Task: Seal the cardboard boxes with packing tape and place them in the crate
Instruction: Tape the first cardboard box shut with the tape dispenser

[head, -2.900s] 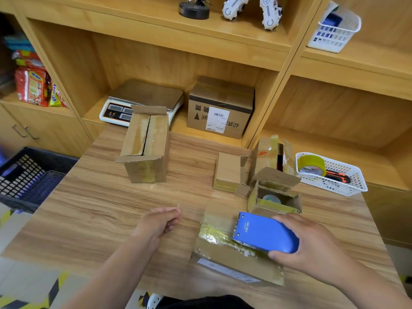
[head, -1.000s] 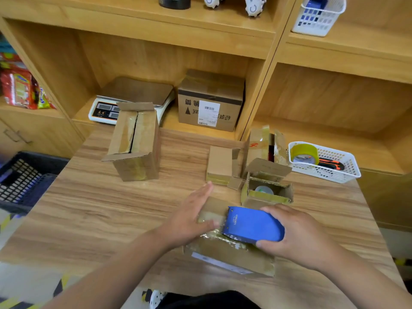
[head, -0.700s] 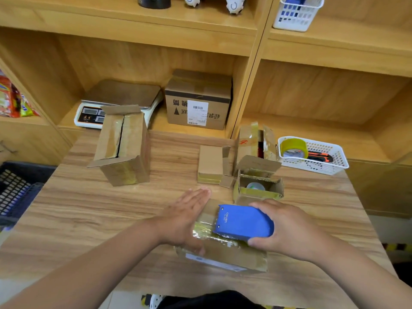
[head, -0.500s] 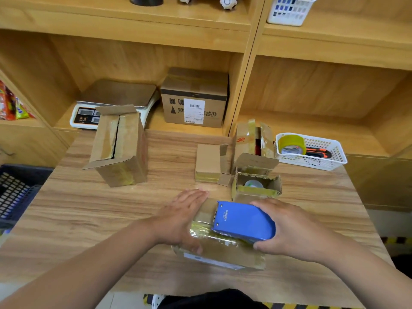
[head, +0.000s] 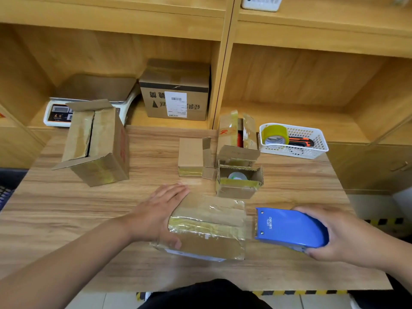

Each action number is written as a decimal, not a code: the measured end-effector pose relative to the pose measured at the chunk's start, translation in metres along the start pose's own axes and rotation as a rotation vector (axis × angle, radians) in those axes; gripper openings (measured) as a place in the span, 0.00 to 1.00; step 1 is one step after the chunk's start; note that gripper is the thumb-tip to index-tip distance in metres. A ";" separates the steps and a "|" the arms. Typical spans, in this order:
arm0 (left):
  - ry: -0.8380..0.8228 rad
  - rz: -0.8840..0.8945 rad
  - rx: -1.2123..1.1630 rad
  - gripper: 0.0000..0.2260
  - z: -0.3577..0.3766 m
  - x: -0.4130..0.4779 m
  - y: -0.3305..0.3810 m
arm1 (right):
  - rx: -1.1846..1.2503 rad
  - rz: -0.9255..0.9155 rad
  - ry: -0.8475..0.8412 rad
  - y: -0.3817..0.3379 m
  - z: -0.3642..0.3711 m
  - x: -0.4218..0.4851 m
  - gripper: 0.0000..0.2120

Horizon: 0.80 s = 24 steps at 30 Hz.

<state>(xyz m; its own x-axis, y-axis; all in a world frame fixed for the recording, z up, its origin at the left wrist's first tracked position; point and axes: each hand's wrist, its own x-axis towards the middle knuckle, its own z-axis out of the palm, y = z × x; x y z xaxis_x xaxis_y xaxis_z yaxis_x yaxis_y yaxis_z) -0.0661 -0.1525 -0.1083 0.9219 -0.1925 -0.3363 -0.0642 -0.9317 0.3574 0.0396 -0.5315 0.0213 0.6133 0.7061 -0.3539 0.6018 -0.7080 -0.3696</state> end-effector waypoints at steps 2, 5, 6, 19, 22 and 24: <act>0.001 -0.001 -0.010 0.59 0.000 0.000 0.001 | 0.001 -0.008 -0.002 0.005 0.004 0.001 0.25; 0.002 0.002 -0.006 0.60 0.001 0.000 0.001 | 0.008 -0.020 0.000 0.013 0.011 0.004 0.25; -0.001 -0.002 -0.004 0.60 0.001 0.000 0.001 | 0.019 -0.017 -0.001 0.016 0.013 0.004 0.26; -0.044 -0.005 0.070 0.61 -0.007 -0.003 0.011 | 0.068 -0.007 -0.015 0.036 0.059 0.025 0.28; -0.024 0.032 0.199 0.60 -0.009 -0.003 0.017 | 0.111 0.006 -0.005 0.039 0.069 0.030 0.29; -0.002 0.089 0.251 0.59 -0.010 0.001 0.030 | 0.141 0.012 0.000 0.041 0.074 0.033 0.30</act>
<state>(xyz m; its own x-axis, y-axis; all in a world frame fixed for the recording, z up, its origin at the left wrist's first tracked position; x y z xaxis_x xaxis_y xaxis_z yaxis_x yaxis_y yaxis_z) -0.0631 -0.1777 -0.0899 0.9078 -0.2771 -0.3149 -0.2375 -0.9583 0.1587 0.0464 -0.5359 -0.0694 0.6204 0.6973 -0.3591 0.5165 -0.7078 -0.4819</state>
